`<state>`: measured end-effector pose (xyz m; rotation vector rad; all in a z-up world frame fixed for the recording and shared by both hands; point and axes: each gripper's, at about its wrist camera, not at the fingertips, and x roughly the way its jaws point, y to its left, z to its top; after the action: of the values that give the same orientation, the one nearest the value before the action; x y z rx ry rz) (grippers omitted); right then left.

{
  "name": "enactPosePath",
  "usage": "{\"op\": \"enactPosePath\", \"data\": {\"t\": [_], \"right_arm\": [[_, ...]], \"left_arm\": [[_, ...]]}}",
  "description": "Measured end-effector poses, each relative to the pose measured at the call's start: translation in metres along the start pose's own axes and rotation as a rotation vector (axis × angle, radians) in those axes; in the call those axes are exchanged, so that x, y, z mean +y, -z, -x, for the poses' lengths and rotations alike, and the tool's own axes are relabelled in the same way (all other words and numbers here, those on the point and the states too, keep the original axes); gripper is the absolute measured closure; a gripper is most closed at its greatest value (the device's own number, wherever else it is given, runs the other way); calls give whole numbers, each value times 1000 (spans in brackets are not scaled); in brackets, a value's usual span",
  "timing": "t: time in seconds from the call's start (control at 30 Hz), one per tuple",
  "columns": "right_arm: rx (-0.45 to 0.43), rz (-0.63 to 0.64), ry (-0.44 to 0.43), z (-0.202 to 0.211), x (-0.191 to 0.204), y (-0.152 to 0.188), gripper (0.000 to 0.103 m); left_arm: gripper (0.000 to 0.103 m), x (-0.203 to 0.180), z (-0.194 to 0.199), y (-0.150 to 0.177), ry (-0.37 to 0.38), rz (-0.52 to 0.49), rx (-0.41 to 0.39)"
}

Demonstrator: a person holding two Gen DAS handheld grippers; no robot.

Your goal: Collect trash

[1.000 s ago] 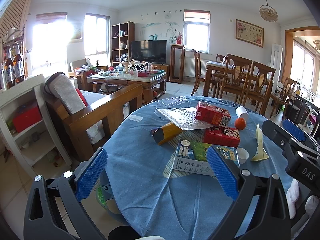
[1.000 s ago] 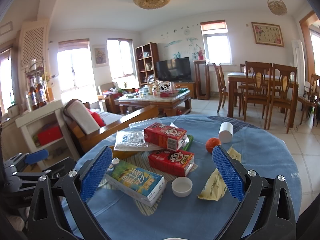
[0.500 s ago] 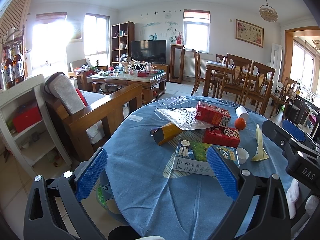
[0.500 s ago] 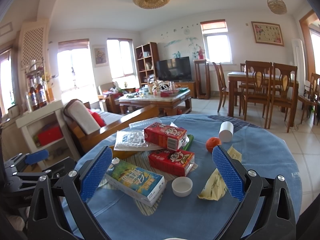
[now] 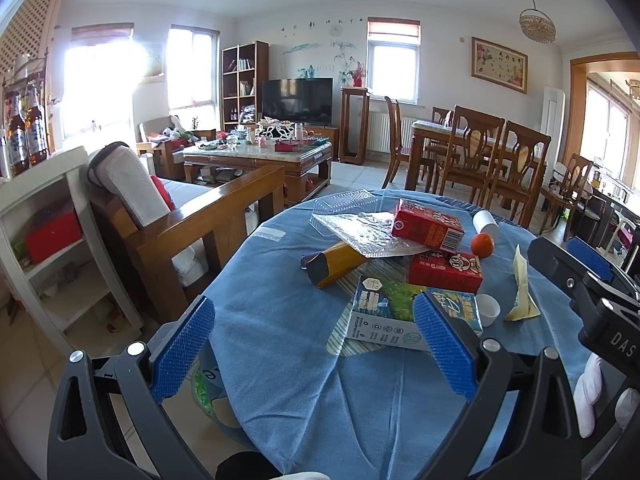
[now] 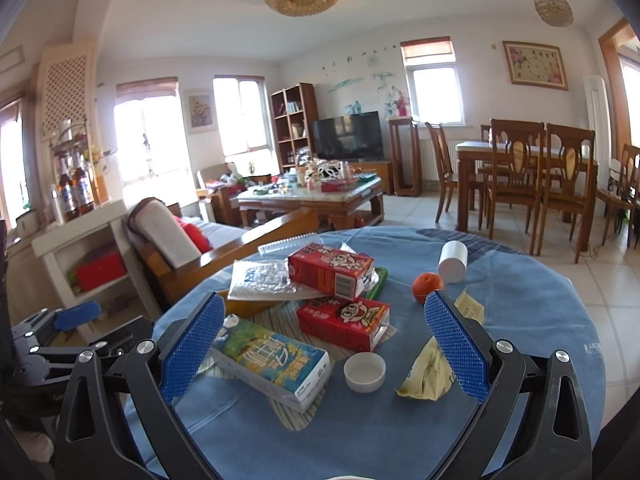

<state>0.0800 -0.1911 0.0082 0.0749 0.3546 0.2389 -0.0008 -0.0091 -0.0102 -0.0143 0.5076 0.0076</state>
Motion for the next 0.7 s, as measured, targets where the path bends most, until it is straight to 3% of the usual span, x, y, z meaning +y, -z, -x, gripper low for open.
{"op": "enactPosePath", "data": {"t": [0.7], "right_arm": [[5, -32, -7, 4, 1, 1, 4]], "left_arm": [[5, 5, -15, 9, 10, 0, 23]]}}
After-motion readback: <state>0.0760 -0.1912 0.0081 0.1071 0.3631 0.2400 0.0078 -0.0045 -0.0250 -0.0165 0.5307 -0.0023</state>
